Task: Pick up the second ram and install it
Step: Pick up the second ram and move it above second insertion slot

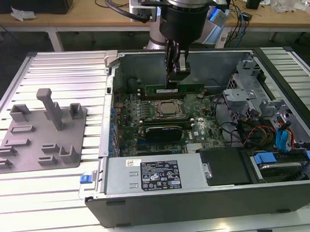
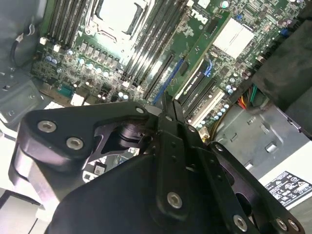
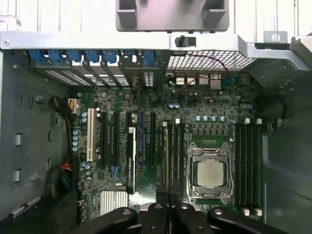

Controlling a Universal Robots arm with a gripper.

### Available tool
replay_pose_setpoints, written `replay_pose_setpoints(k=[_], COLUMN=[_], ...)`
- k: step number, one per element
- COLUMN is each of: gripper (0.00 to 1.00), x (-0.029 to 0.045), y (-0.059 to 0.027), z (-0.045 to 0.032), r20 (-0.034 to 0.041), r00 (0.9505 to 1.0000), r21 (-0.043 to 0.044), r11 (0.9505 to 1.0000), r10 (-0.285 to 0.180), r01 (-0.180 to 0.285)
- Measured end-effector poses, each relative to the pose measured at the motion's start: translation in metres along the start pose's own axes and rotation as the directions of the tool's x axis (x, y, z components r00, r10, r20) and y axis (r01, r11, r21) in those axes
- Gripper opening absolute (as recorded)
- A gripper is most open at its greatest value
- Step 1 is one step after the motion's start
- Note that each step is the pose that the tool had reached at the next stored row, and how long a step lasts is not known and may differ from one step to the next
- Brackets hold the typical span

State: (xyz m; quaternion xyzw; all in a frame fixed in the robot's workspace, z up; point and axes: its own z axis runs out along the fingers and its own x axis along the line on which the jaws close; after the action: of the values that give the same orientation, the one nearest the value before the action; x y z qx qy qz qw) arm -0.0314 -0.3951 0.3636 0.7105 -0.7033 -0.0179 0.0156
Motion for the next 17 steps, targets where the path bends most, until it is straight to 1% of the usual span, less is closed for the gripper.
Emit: replay_pose_setpoints(k=[2, 3, 5, 7, 9, 11, 14, 16, 17], gripper=[0.09, 0.09, 0.09, 0.09, 0.09, 0.09, 0.09, 0.09, 0.09], x=[-0.0022, -0.0053, -0.0111, -0.0138, -0.0179, -0.0193, -0.0222, -0.0228, -0.0234], y=[-0.0008, -0.0015, -0.0024, -0.0025, -0.0029, -0.0027, -0.0008, -0.0007, -0.0008], z=[0.0008, 0.0020, 0.0058, 0.0089, 0.0164, 0.0199, 0.0300, 0.0333, 0.0363], r20=[0.0000, 0.0001, 0.0000, 0.0000, -0.0001, 0.0002, 0.0000, 0.0000, -0.0001], r00=[1.0000, 1.0000, 1.0000, 1.0000, 1.0000, 1.0000, 1.0000, 1.0000, 1.0000], r21=[0.0000, 0.0001, 0.0000, 0.0000, -0.0001, 0.0001, 0.0000, 0.0000, 0.0000], r11=[1.0000, 1.0000, 1.0000, 1.0000, 1.0000, 1.0000, 1.0000, 1.0000, 1.0000], r10=[0.000, 0.000, 0.000, 0.000, -0.001, -0.001, -0.001, -0.001, -0.001], r01=[0.000, 0.000, 0.000, 0.000, 0.001, 0.001, 0.001, 0.001, 0.001])
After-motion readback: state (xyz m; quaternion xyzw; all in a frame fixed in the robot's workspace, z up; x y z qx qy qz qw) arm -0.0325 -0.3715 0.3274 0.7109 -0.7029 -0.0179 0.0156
